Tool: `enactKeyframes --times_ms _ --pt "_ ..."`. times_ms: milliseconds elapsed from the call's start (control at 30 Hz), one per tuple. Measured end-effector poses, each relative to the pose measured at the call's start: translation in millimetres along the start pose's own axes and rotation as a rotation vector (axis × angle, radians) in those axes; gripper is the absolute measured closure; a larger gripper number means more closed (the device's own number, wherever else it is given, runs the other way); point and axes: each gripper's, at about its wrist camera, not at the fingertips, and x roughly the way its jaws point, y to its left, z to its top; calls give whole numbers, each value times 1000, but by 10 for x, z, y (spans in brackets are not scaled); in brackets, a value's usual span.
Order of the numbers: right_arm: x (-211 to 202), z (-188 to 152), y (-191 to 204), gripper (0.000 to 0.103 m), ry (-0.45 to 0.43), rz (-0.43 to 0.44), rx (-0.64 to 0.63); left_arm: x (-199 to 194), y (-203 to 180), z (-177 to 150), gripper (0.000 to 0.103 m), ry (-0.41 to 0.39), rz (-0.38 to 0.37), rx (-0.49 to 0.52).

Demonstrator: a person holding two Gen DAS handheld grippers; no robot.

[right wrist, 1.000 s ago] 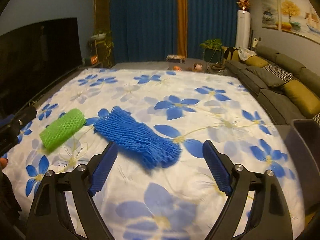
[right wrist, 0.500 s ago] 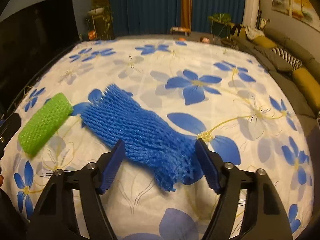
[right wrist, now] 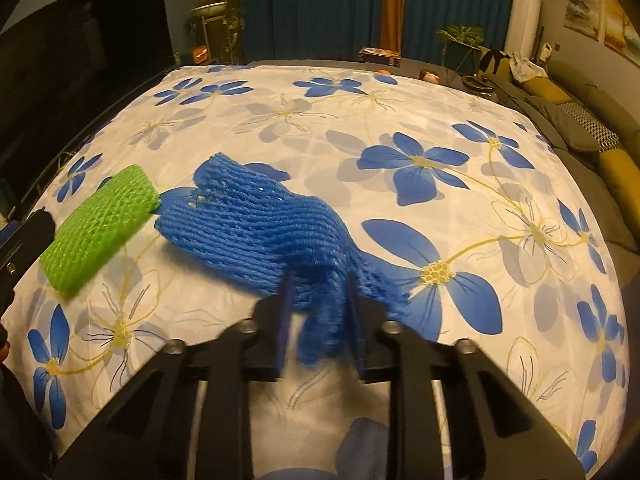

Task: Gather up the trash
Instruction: 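Grasp the blue foam fruit net with the right tool, then grasp the green foam fruit net with the left tool while the right lifts the blue net, then carry the green and blue foam nets over the grey bin with both tools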

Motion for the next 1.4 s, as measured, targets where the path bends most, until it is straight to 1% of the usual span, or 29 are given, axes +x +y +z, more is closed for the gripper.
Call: enactKeyframes --times_ms 33,67,200,367,400,467,533,567,667,733,800,867,933,1033,1133,1233,1400 --pt "-5 -1 13 90 -2 0 -5 6 4 -1 7 3 -2 -2" --pt "-10 -3 24 92 -5 -1 -9 16 7 0 8 6 -6 -5" --pt "-89 -16 -5 93 -43 2 11 50 37 -2 11 23 -22 -18" --pt "-325 -86 -39 94 -145 -6 43 129 53 -1 19 65 -47 -29" --pt "-381 -102 -37 94 -172 -17 46 151 57 -2 21 76 -51 -31" --pt "-442 -118 -33 94 -199 -27 48 212 76 -5 27 107 -62 -43" --pt "-473 -138 -26 94 -208 -20 49 258 108 -15 34 130 -69 -57" --pt "-488 -147 -20 94 -212 -18 49 278 120 -22 36 140 -74 -64" --pt "-536 -180 6 94 -218 -12 43 346 136 -35 45 174 -87 -75" --pt "-575 -199 21 94 -221 -7 41 380 135 -45 53 190 -88 -78" --pt "-632 -218 20 94 -230 -4 41 402 140 -50 58 200 -96 -83" --pt "-699 -230 13 94 -240 -2 44 417 136 -54 66 209 -110 -82" --pt "-765 -241 16 94 -251 -2 45 420 133 -59 77 214 -115 -80" --pt "-852 -268 11 94 -261 -3 42 407 139 -63 89 211 -133 -85" --pt "-936 -309 -14 94 -269 -3 47 365 124 -63 91 192 -137 -79" --pt "-1019 -345 -37 94 -278 -7 51 295 105 -70 92 167 -133 -70" --pt "-1178 -395 -100 94 -298 -17 54 117 -19 -109 92 130 -122 -11"
